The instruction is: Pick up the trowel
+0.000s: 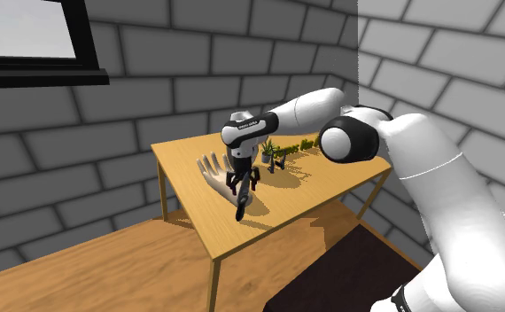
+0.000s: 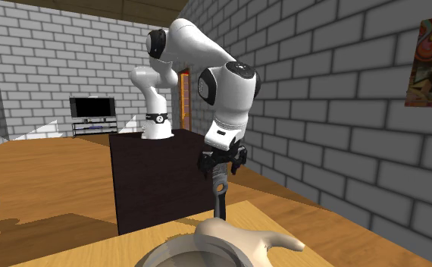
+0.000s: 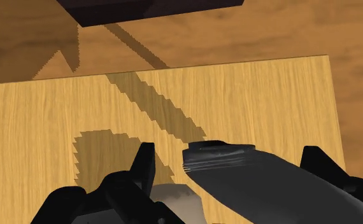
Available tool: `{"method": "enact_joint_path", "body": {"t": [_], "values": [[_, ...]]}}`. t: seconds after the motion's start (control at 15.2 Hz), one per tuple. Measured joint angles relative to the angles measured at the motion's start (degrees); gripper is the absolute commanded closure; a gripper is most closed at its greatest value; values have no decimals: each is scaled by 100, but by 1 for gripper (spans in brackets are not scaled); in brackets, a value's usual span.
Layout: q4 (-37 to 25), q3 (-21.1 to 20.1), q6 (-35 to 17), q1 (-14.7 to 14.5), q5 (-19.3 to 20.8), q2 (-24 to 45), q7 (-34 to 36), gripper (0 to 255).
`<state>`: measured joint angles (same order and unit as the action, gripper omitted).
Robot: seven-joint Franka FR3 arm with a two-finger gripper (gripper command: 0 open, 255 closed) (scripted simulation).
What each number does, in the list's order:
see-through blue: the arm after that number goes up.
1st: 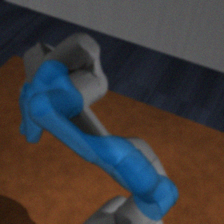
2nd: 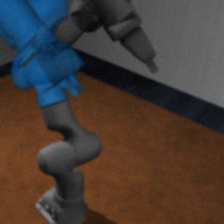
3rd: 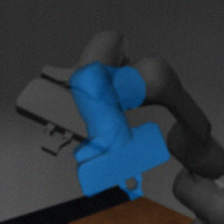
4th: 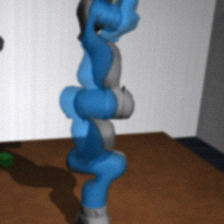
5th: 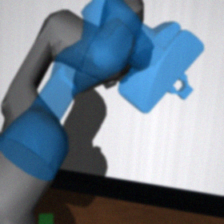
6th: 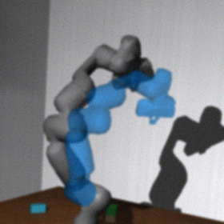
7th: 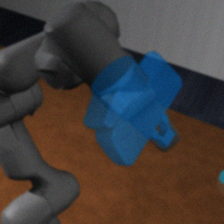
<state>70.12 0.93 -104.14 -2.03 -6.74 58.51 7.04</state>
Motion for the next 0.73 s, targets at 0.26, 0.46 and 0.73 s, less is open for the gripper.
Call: {"method": "enact_joint_path", "body": {"t": [0.26,0.46,0.73], "values": [[-207,-7,-82,2,-4,292,-6,0],[-268,-8,-121,4,-4,393,-11,255],[-279,-6,-127,7,-3,400,-12,255]]}}
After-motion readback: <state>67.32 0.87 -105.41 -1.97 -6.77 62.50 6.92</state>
